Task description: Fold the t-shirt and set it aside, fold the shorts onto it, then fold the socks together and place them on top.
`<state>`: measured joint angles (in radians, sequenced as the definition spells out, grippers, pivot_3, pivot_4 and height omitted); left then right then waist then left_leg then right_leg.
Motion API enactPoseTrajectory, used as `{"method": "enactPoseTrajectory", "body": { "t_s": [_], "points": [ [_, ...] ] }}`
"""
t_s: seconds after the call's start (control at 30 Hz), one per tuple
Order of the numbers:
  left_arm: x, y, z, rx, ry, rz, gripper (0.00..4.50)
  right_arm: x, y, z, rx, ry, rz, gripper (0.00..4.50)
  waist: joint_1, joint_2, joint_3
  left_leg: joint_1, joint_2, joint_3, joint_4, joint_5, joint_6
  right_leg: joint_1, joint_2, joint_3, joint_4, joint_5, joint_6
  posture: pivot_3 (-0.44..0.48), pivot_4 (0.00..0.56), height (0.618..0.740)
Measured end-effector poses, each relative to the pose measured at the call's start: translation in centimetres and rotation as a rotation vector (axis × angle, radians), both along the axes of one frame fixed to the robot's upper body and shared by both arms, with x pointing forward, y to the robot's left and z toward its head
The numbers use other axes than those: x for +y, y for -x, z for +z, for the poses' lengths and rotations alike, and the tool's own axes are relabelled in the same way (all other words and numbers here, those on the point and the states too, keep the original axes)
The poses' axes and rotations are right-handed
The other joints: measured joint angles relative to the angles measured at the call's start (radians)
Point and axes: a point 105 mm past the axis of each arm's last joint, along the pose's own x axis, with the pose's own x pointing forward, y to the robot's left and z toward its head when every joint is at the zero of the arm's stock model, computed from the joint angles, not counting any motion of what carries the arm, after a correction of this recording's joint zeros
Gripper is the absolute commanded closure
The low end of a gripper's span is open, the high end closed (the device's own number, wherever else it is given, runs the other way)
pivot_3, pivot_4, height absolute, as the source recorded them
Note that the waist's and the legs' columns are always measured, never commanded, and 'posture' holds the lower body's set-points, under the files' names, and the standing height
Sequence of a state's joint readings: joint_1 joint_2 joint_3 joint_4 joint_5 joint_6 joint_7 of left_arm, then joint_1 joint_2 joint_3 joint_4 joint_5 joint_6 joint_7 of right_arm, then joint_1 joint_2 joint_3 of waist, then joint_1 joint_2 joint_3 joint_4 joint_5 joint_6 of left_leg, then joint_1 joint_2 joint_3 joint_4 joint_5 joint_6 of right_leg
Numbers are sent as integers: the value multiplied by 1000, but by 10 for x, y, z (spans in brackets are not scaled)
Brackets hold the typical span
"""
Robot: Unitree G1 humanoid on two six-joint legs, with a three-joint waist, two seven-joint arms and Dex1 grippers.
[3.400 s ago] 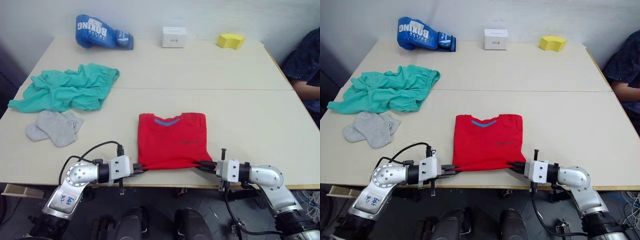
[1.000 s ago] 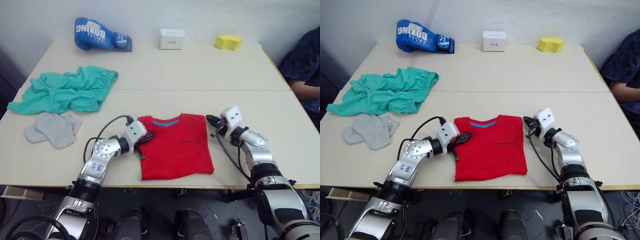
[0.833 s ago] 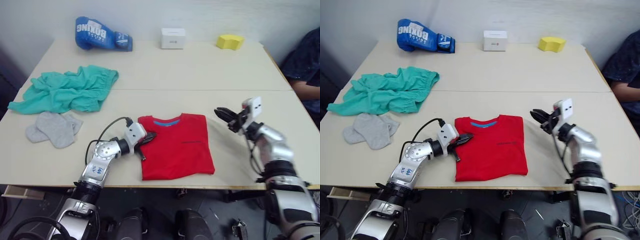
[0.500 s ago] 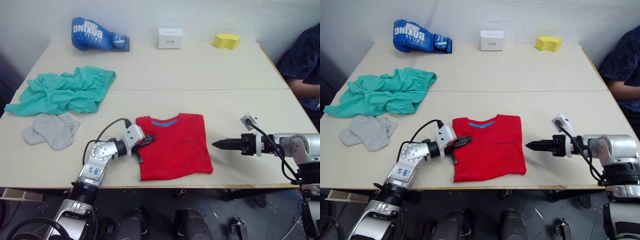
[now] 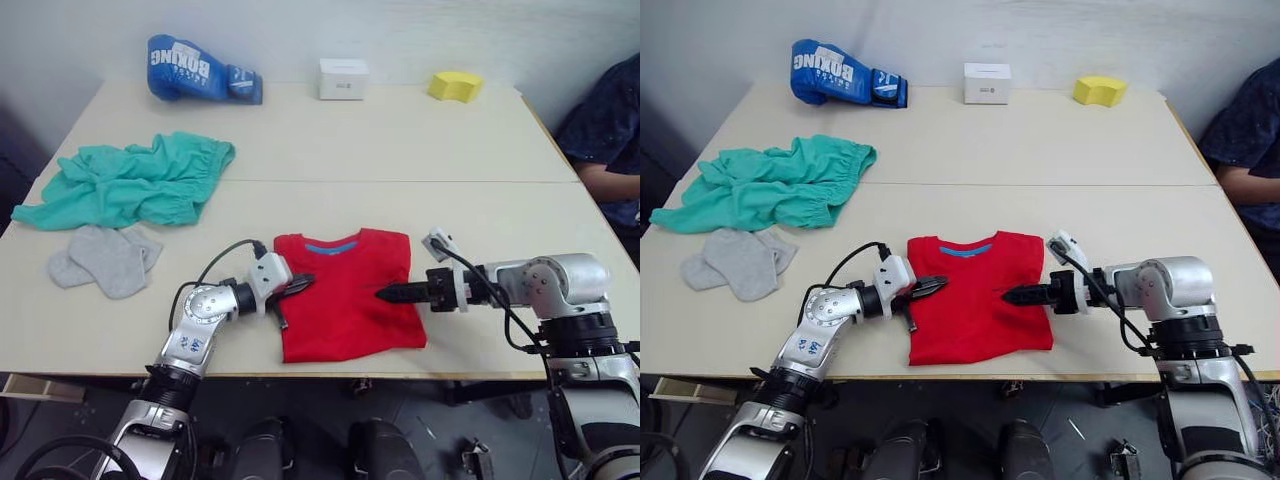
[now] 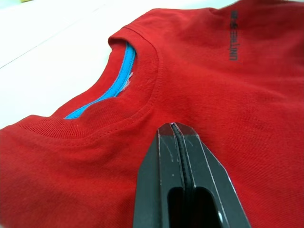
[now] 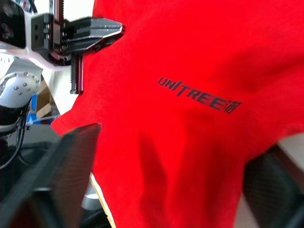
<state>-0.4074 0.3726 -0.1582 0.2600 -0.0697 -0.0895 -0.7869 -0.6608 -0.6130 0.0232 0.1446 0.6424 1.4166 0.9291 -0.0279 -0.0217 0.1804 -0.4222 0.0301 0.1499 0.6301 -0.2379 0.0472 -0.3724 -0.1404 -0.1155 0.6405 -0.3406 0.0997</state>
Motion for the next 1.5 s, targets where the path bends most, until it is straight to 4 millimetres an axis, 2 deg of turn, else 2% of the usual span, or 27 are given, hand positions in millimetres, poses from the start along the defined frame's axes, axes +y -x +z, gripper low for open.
{"method": "enactPoseTrajectory", "body": {
  "t_s": [0.27,0.3,0.5,0.6,0.67,0.7,0.8,0.87,0.97,1.1,1.23,1.37,1.5],
  "points": [
    [0,-1,0,-2,-6,-15,4500,-2,2,-14,58,30,-36,4213,0,0,0,0,-1,0,0,-1,1,0,0,0,-1,0,0,0,150,740],
    [0,-1,0,-3,-6,-15,4500,-3,3,-16,63,33,-42,4460,0,0,0,0,0,0,0,-1,2,0,0,0,-1,0,0,0,150,740],
    [0,0,1,-1,3,-18,4500,-12,0,-16,42,43,-87,4460,1,0,0,-1,-1,0,0,-2,3,0,-1,0,-1,0,0,0,150,740],
    [8,12,4,41,47,-35,4500,-33,-3,-10,9,71,-168,4460,2,2,1,-3,-1,0,0,-1,2,-2,-1,0,-2,0,0,0,150,740],
    [24,24,21,78,130,-42,4094,-64,-4,-1,-19,117,-259,4500,3,4,3,-6,-1,0,0,0,0,-4,-1,-1,-3,0,0,0,150,740],
    [28,26,27,77,140,-42,3933,-72,-4,1,-26,132,-283,4500,3,4,3,-6,-1,0,0,0,0,-4,-1,-1,-3,0,0,0,150,740],
    [47,43,58,78,179,-63,3001,-115,-3,14,-59,203,-386,4500,1,6,4,-6,-2,0,0,0,0,-2,-1,-1,-5,0,0,0,150,740],
    [56,54,76,86,213,-62,2356,-151,-2,21,-98,273,-455,4500,1,7,5,-6,-2,0,0,0,0,-2,-1,-1,-6,0,1,0,150,740],
    [66,67,86,134,237,-54,1406,-194,1,21,-123,372,-519,4500,0,7,5,-5,-1,2,0,1,0,-2,1,0,-6,0,1,0,150,740],
    [75,75,85,191,239,-43,79,-223,-2,9,-150,470,-530,4500,-4,8,5,-3,0,6,-1,1,-2,-3,3,3,-6,0,1,0,150,740],
    [81,80,88,163,230,-49,33,-236,-16,12,-222,492,-560,4500,-7,11,7,-2,2,9,-1,1,-4,-4,6,5,-6,0,1,0,150,740],
    [85,84,85,170,210,-46,0,-239,-17,11,-211,497,-546,3368,-6,12,8,-2,3,9,-1,0,-5,-4,6,7,-7,0,1,0,150,740],
    [83,85,86,159,213,-37,0,-239,-14,10,-213,512,-505,1994,-1,13,8,-2,3,9,-1,-1,-6,-3,5,8,-9,0,1,0,150,740]
  ]
}}
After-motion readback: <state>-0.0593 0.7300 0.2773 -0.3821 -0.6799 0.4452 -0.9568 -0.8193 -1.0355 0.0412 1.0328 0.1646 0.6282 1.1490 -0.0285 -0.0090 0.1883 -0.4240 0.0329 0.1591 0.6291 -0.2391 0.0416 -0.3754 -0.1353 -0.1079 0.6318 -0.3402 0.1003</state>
